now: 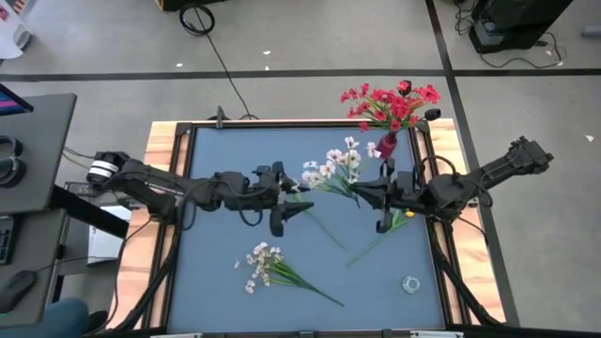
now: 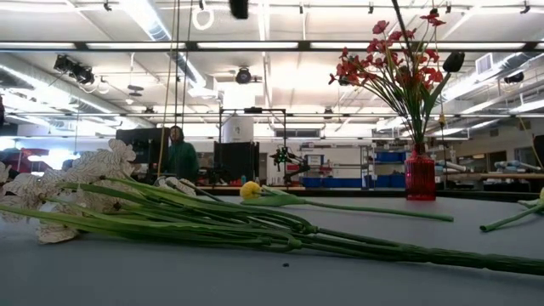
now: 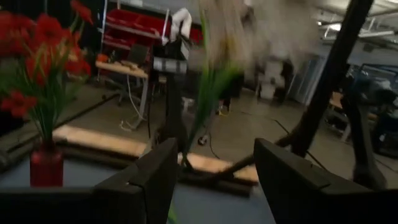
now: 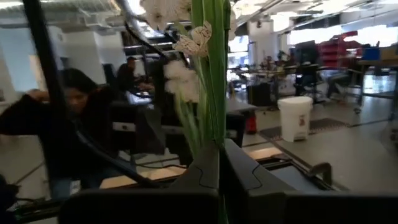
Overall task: Sort flowers into vase by color
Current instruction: Put the top white flowers into the transparent glass vase
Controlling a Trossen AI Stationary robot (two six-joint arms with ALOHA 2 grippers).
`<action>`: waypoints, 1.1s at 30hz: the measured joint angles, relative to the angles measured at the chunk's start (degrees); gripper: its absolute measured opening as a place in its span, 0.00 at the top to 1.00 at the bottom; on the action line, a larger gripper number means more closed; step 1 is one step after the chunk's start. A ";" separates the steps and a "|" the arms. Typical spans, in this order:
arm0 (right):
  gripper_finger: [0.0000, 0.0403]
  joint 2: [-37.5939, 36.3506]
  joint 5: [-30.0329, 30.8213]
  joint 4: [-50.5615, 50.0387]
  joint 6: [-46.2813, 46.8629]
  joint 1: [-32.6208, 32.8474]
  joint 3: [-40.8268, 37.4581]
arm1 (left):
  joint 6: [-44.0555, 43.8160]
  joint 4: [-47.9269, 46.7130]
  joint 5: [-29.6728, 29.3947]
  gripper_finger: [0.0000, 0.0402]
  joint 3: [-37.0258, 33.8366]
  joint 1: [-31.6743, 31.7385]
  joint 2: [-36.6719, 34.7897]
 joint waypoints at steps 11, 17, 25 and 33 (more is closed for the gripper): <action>0.98 3.90 -2.92 5.29 -0.12 -1.19 0.00 | 2.22 -2.47 -0.09 0.47 11.32 0.83 7.63; 0.97 3.90 -3.60 1.58 0.37 -1.18 0.09 | 2.35 -2.40 -0.04 0.63 12.98 1.16 7.91; 0.82 3.90 -5.34 -5.63 7.25 -2.03 0.09 | -1.58 -3.82 5.21 0.97 13.08 3.96 7.92; 0.69 3.90 -18.81 -10.50 13.66 -7.68 0.09 | -2.59 -5.06 6.82 0.99 13.08 4.66 7.92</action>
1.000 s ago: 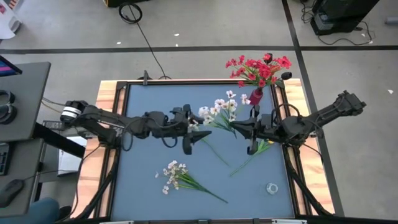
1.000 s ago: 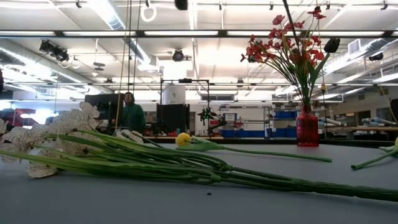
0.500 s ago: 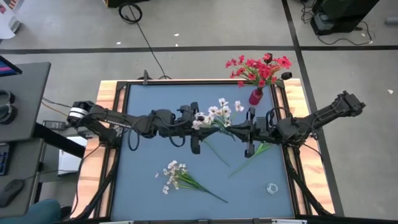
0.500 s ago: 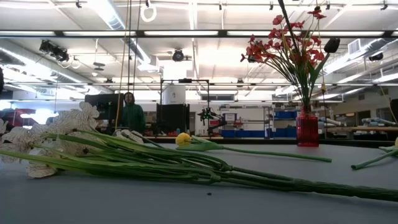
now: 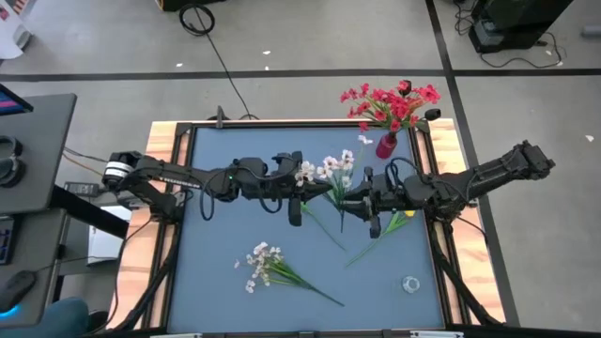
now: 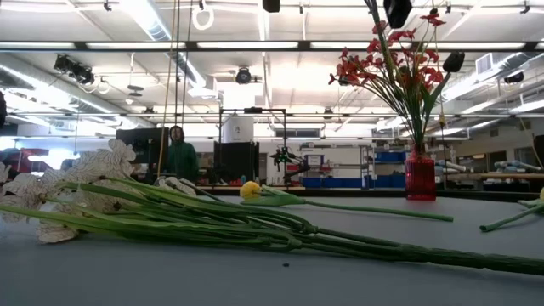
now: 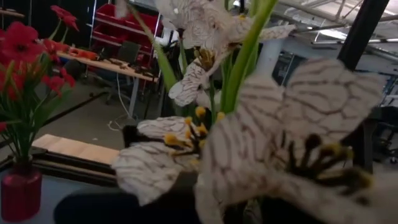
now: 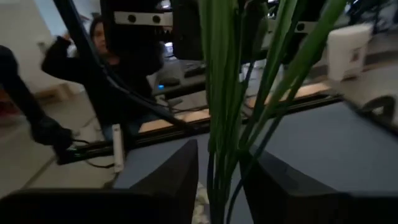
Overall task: Sort flowers into vase by color
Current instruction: Put the top white flowers into the transparent glass vase
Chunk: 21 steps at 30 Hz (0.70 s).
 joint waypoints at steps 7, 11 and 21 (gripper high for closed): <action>0.69 0.00 -9.35 -0.15 2.07 -5.19 0.00 | -0.02 -1.10 -0.17 0.99 -0.02 0.15 1.01; 0.72 0.00 -11.36 -0.63 2.04 -6.04 0.00 | -0.13 -1.08 -0.80 0.99 -0.04 0.33 1.55; 0.97 0.00 -7.50 -3.15 1.40 -5.98 0.00 | 0.20 -3.36 -3.02 0.84 -0.04 0.31 1.30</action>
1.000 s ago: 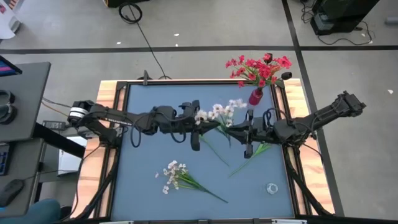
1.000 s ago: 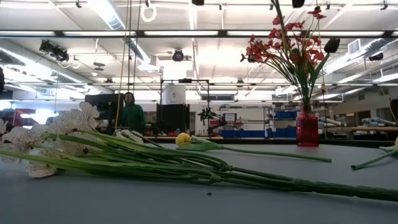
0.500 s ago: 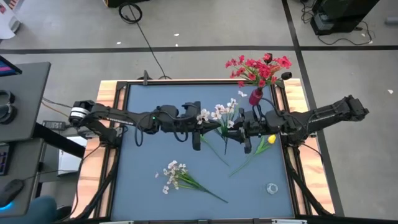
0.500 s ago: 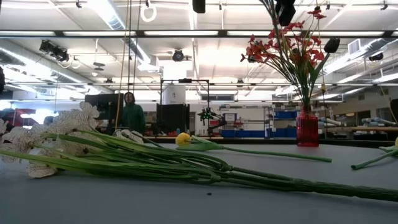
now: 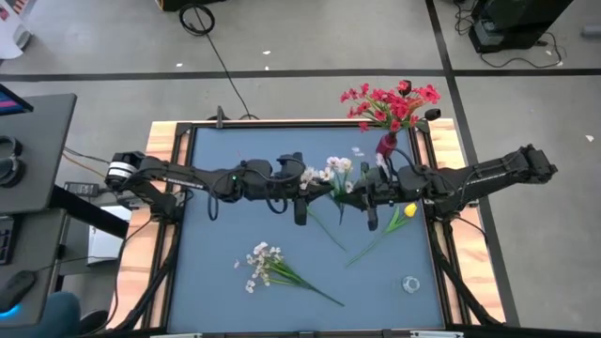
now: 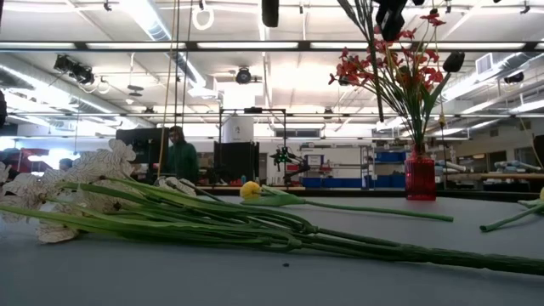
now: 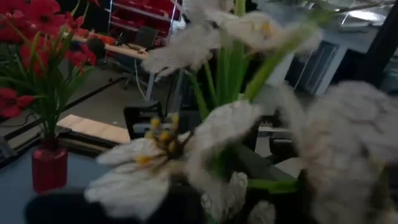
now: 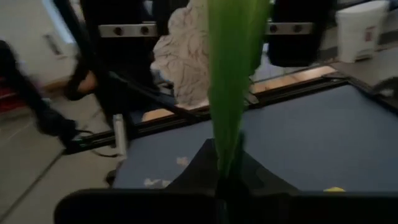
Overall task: Sort flowers into vase by color
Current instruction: Put the top white flowers into the transparent glass vase
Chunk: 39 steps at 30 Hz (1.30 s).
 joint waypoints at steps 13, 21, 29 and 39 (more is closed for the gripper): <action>0.97 -5.45 24.21 -3.45 -1.95 13.57 0.00 | -1.03 -19.41 -8.10 0.50 -1.38 -3.80 -10.20; 0.97 -12.21 30.96 -3.30 -3.31 24.59 0.00 | -3.33 -11.12 -15.94 0.49 -18.73 -9.67 -22.21; 0.97 -12.03 25.30 -3.48 -6.73 32.66 0.00 | 5.39 -7.80 -15.99 0.49 -25.90 -14.90 -29.56; 0.97 -16.44 17.82 -4.99 -3.59 41.68 0.00 | 7.08 -7.49 -15.94 0.49 -25.86 -15.56 -30.06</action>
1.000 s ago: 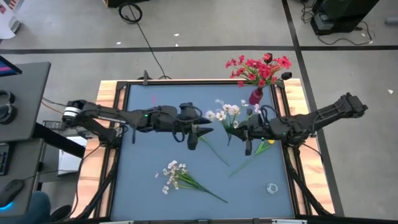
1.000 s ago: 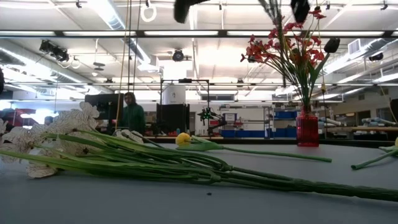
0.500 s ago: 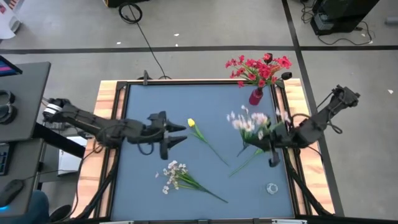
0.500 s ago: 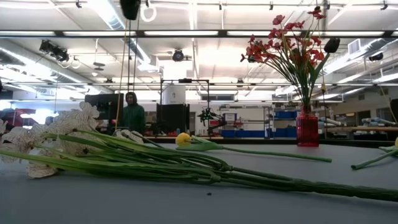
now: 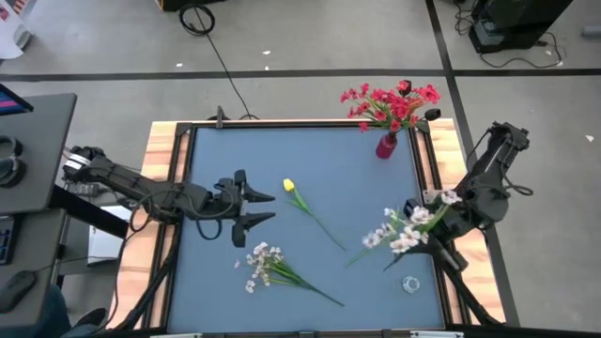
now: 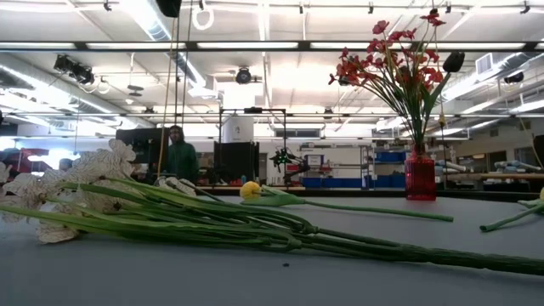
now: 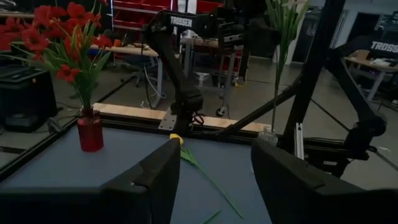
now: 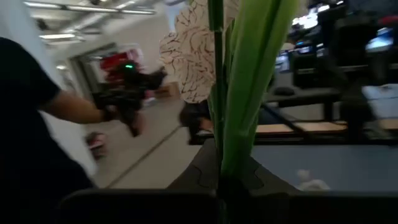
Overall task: Sort flowers into vase by color
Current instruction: Put the top white flowers into the transparent glass vase
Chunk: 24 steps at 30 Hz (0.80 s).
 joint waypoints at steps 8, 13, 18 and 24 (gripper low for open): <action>0.97 -1.87 -5.15 -2.16 1.18 6.60 0.00 | 0.00 -0.04 0.02 0.49 0.00 0.00 0.06; 0.97 -1.83 -5.84 -5.41 1.16 9.88 0.00 | 0.00 -0.04 0.04 0.49 0.02 0.00 0.06; 0.97 -1.98 -5.54 -10.49 1.32 11.15 0.00 | 0.00 -0.05 0.04 0.49 0.02 0.02 0.06; 0.97 -2.21 -5.15 -10.55 2.13 12.36 0.00 | 0.00 -0.04 0.07 0.49 0.04 0.02 0.08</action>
